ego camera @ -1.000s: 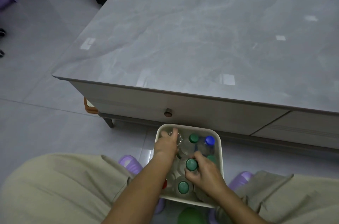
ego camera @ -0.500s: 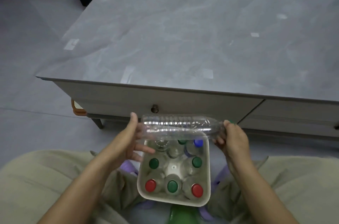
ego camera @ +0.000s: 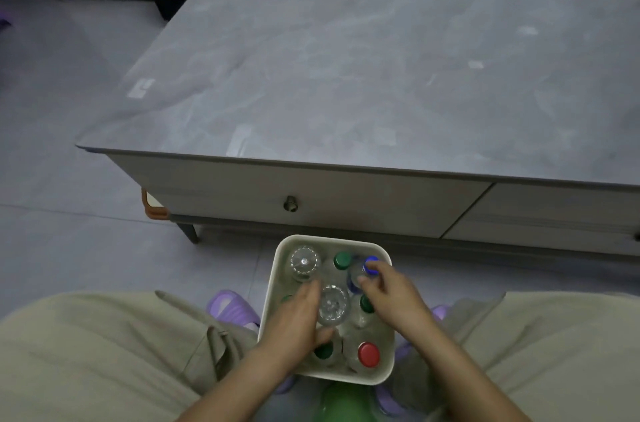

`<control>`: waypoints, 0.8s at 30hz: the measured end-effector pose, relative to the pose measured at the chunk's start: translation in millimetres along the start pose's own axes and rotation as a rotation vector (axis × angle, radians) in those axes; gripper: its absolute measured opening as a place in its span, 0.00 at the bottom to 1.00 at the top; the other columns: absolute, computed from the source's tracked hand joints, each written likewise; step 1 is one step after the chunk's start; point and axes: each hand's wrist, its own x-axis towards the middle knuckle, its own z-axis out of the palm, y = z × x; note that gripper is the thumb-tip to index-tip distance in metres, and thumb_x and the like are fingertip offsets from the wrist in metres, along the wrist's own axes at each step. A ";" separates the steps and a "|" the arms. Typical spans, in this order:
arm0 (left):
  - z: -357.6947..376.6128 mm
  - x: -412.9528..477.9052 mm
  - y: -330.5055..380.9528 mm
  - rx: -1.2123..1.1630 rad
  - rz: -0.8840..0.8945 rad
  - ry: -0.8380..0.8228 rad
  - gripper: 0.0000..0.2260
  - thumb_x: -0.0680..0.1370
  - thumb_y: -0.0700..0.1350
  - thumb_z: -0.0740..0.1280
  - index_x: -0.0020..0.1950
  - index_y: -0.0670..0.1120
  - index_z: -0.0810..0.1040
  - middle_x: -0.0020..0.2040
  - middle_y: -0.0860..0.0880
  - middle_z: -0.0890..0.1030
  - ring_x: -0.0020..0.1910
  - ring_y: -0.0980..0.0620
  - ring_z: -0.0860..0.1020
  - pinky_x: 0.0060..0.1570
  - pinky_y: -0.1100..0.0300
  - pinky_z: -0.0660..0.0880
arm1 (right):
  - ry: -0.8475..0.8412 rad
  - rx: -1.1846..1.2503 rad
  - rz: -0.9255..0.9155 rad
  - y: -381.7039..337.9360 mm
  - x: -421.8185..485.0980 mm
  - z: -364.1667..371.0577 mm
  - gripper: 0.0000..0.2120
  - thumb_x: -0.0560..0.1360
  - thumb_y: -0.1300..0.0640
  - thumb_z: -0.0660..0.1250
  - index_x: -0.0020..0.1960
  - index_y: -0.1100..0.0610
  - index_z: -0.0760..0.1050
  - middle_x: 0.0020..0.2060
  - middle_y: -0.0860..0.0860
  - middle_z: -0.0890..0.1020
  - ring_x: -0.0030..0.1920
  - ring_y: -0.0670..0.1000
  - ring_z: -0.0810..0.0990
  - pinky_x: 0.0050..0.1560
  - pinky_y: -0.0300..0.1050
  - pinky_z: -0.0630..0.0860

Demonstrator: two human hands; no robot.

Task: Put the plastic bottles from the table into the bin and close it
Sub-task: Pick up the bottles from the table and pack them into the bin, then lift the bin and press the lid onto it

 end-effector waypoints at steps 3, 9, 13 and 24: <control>20.8 17.4 -8.8 0.038 0.017 -0.044 0.43 0.69 0.57 0.71 0.76 0.47 0.52 0.75 0.46 0.62 0.67 0.44 0.72 0.65 0.52 0.70 | -0.034 -0.141 -0.214 -2.9 -8.6 7.1 0.21 0.77 0.49 0.61 0.69 0.47 0.67 0.55 0.48 0.75 0.55 0.49 0.76 0.54 0.44 0.72; 43.7 16.2 -23.2 0.364 0.141 0.055 0.42 0.70 0.64 0.54 0.78 0.44 0.45 0.77 0.46 0.56 0.77 0.47 0.57 0.71 0.45 0.61 | -0.185 -0.745 -0.399 18.5 -26.8 45.1 0.31 0.67 0.40 0.55 0.63 0.54 0.77 0.65 0.50 0.77 0.62 0.52 0.78 0.65 0.52 0.70; 66.2 19.5 -43.7 0.354 0.179 0.015 0.35 0.77 0.63 0.46 0.77 0.44 0.42 0.73 0.44 0.69 0.75 0.49 0.50 0.70 0.44 0.45 | -0.362 -0.800 -0.369 37.4 -24.3 68.1 0.32 0.73 0.36 0.51 0.63 0.57 0.77 0.64 0.52 0.78 0.64 0.53 0.76 0.68 0.52 0.48; 47.7 15.2 -55.0 0.098 0.114 0.191 0.32 0.78 0.64 0.44 0.77 0.49 0.51 0.79 0.51 0.49 0.77 0.57 0.39 0.73 0.52 0.40 | -0.024 -0.333 -0.209 31.0 -1.2 43.9 0.38 0.75 0.33 0.45 0.77 0.54 0.44 0.75 0.46 0.43 0.77 0.51 0.41 0.75 0.48 0.40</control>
